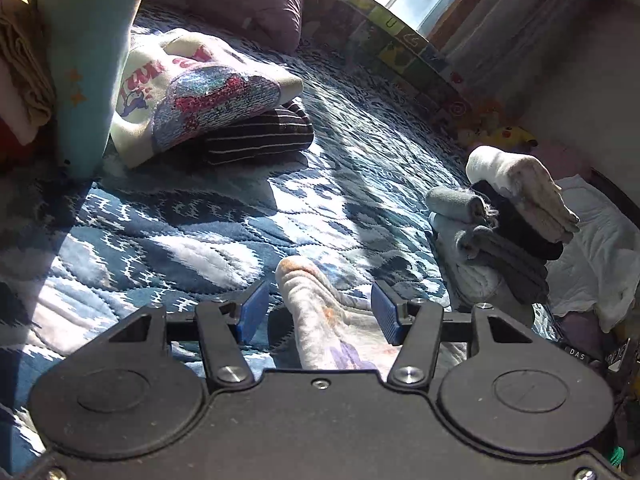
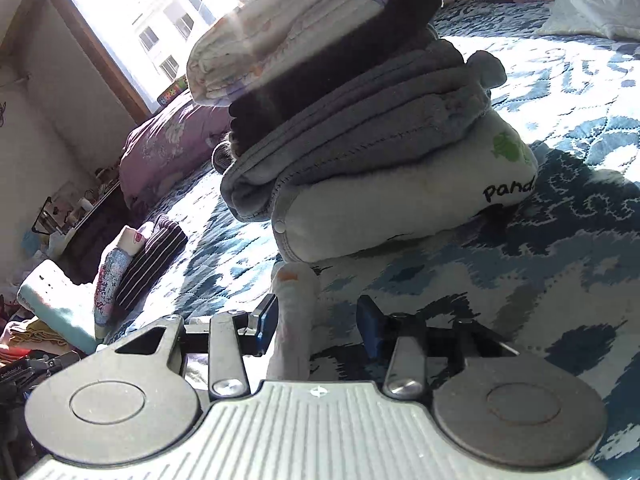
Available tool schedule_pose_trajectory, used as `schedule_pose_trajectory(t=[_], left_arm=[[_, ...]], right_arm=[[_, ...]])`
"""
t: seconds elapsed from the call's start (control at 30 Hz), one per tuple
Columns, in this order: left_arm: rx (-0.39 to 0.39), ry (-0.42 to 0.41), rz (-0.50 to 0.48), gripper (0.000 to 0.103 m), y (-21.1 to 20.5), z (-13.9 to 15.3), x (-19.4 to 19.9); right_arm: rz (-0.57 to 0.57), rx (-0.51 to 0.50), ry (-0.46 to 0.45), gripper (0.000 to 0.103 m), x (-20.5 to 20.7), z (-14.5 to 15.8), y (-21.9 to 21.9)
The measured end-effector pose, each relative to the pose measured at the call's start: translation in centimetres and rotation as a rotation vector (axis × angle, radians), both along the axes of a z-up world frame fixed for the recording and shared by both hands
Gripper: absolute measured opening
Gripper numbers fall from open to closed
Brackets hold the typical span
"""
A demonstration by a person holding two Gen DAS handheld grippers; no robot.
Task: Fold clothes
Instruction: 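Lift and lay the held edge down, then open both tools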
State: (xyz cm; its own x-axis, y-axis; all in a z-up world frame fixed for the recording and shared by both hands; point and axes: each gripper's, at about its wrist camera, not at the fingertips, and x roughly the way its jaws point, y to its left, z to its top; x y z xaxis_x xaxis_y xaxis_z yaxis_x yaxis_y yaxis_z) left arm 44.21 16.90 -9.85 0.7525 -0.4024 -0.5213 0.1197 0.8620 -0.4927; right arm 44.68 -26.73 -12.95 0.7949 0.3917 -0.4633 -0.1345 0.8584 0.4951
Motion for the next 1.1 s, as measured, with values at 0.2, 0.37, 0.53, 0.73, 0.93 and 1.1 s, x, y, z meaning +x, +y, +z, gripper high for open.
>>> schedule_pose_trajectory(t=[0.2, 0.37, 0.53, 0.73, 0.93, 1.1], left_arm=[[0.315, 0.04, -0.446, 0.057, -8.6, 0.8, 5.5], [0.427, 0.174, -0.659, 0.057, -11.6, -2.2, 10.7], [0.417, 0.181, -0.744, 0.025, -11.7, -2.8, 10.9], [0.625, -0.191, -0.769, 0.014, -13.0, 0.8, 2.9], [0.616, -0.357, -0.811, 0.016, -13.6, 0.9, 3.7], [0.69, -0.23, -0.664, 0.044, -13.1, -2.5, 6.4]], right_arm=[[0.166, -0.055, -0.065, 0.046, -0.3, 0.4, 3.5], [0.244, -0.059, -0.02, 0.047, -0.1, -0.7, 5.3], [0.228, -0.001, 0.004, 0.053, 0.3, -1.5, 4.3], [0.185, 0.065, -0.009, 0.054, 0.2, -1.3, 2.8], [0.108, 0.055, 0.006, 0.054, 0.6, -1.7, 1.9], [0.06, 0.024, 0.078, 0.039, 1.4, -2.9, 1.6]])
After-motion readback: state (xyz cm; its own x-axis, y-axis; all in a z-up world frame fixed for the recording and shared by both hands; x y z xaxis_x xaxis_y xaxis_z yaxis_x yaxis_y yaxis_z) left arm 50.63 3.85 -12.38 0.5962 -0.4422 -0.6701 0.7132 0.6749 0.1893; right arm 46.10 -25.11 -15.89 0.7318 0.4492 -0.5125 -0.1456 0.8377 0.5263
